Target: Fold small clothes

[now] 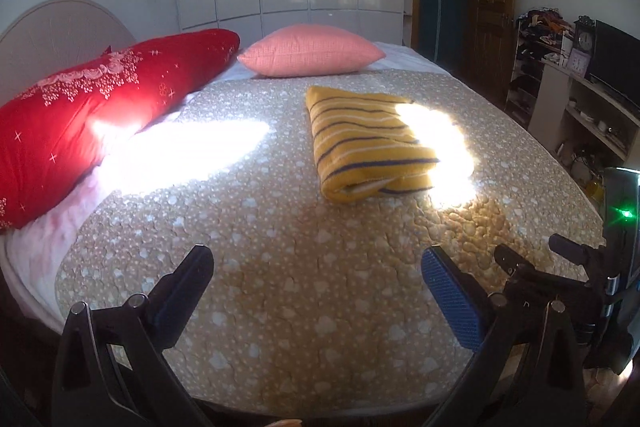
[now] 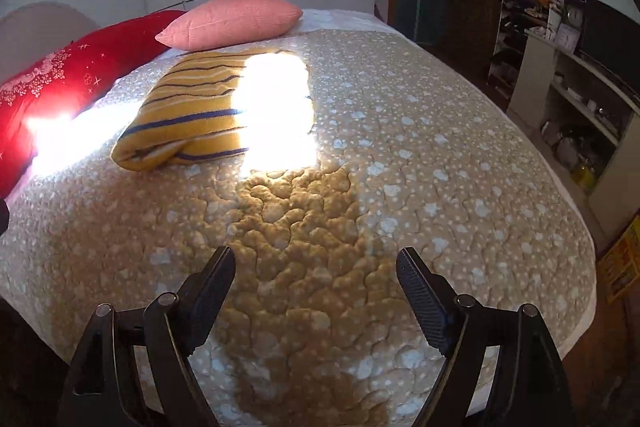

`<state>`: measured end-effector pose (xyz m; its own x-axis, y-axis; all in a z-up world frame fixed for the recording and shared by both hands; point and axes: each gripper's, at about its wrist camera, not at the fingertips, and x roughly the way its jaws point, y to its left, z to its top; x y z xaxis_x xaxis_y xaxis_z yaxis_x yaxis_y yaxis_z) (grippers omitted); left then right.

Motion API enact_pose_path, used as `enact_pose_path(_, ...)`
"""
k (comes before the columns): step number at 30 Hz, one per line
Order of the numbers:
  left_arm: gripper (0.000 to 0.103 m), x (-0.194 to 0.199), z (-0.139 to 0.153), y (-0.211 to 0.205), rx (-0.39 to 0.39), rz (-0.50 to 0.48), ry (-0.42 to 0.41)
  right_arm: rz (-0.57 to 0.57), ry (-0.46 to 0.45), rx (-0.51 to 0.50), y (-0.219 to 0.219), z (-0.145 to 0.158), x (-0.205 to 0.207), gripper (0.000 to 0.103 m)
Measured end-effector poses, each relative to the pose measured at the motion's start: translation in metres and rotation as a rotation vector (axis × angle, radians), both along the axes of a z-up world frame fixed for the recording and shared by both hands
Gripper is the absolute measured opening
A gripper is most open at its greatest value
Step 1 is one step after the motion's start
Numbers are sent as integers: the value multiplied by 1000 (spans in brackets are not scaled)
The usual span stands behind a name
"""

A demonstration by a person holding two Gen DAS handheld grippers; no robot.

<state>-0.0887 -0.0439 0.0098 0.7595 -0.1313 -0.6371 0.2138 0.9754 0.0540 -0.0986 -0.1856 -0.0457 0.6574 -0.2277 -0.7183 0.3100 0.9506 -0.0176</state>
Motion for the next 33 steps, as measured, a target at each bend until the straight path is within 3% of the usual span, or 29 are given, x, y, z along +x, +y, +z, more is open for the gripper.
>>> enact_pose_path(11,103,-5,-21,-16,25,-36,79,-25,58,-4,-5,-17,-10,90)
enact_pose_path(33,103,6,-48,-7,40,4,203,-24,83,-18,-5,-29,-17,94)
